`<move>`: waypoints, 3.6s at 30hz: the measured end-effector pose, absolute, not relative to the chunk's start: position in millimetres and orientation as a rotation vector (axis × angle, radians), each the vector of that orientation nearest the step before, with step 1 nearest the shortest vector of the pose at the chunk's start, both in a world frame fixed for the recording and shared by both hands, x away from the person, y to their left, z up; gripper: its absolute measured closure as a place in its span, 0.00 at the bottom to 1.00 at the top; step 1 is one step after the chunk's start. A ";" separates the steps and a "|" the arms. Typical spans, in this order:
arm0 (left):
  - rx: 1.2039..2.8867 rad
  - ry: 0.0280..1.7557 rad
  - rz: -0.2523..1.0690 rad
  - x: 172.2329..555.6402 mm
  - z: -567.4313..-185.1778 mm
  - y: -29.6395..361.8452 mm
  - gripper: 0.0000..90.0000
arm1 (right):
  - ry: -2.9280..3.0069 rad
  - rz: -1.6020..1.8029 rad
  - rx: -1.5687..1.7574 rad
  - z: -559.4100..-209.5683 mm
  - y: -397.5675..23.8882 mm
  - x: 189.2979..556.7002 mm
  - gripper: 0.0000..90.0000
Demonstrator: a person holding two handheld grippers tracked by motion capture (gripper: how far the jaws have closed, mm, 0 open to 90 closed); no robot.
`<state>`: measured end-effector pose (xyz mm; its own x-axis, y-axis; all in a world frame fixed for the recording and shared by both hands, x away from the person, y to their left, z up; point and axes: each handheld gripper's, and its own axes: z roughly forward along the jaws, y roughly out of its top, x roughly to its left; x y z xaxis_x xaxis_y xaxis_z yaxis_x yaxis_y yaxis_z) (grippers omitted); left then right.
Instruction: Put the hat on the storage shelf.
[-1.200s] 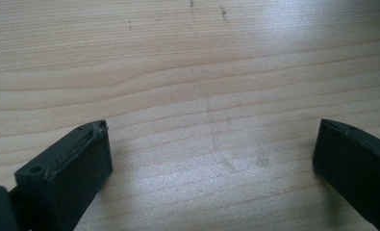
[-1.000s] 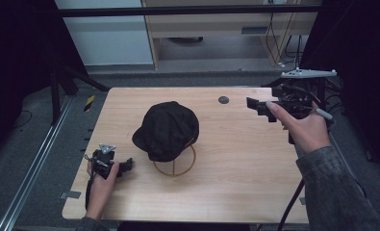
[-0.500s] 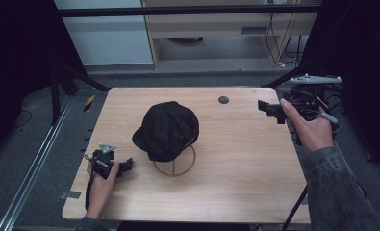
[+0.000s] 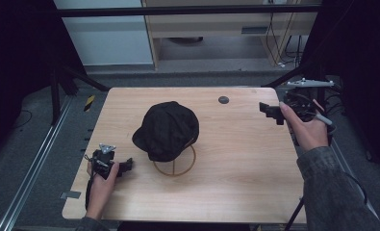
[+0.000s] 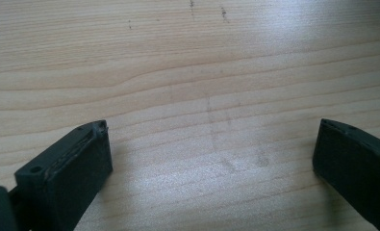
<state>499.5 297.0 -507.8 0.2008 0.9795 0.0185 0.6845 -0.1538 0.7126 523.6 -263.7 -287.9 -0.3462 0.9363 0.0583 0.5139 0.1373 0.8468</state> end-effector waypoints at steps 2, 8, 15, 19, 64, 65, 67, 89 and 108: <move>1.909 1.545 0.668 499.5 -507.8 297.0 0.00 | 1.934 1.106 1.393 -299.9 -260.3 530.1 0.12; 1.909 1.545 0.668 499.5 -507.8 297.0 0.00 | 1.950 1.071 1.418 -328.6 -249.4 547.4 0.13; 1.909 1.545 0.668 499.5 -507.8 297.0 0.00 | 1.967 1.035 1.413 -358.7 -236.0 564.5 0.14; 1.909 1.545 0.668 499.5 -507.8 297.0 0.00 | 1.971 1.024 1.425 -379.1 -228.5 574.2 0.14; 1.909 1.545 0.668 499.5 -507.8 297.0 0.00 | 2.140 0.995 1.463 -484.5 -163.2 584.9 0.12; 1.909 1.545 0.667 499.4 -507.8 297.0 0.00 | 2.141 0.998 1.460 -485.7 -161.7 585.3 0.12; 1.908 1.545 0.667 499.4 -507.8 297.0 0.00 | 2.138 1.009 1.467 -487.9 -157.7 586.1 0.13; 1.910 1.543 0.666 499.6 -507.8 297.1 0.00 | 2.141 1.057 1.459 -497.8 -128.9 588.3 0.12; 1.911 1.538 0.666 501.4 -507.8 298.1 0.00 | 2.142 0.926 1.364 -510.2 -110.2 574.5 0.08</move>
<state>501.4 298.1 -507.8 0.2067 0.9782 0.0179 0.6827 -0.1574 0.7136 574.5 -110.2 -510.2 -0.4202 0.9074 -0.0071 0.6164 0.2911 0.7317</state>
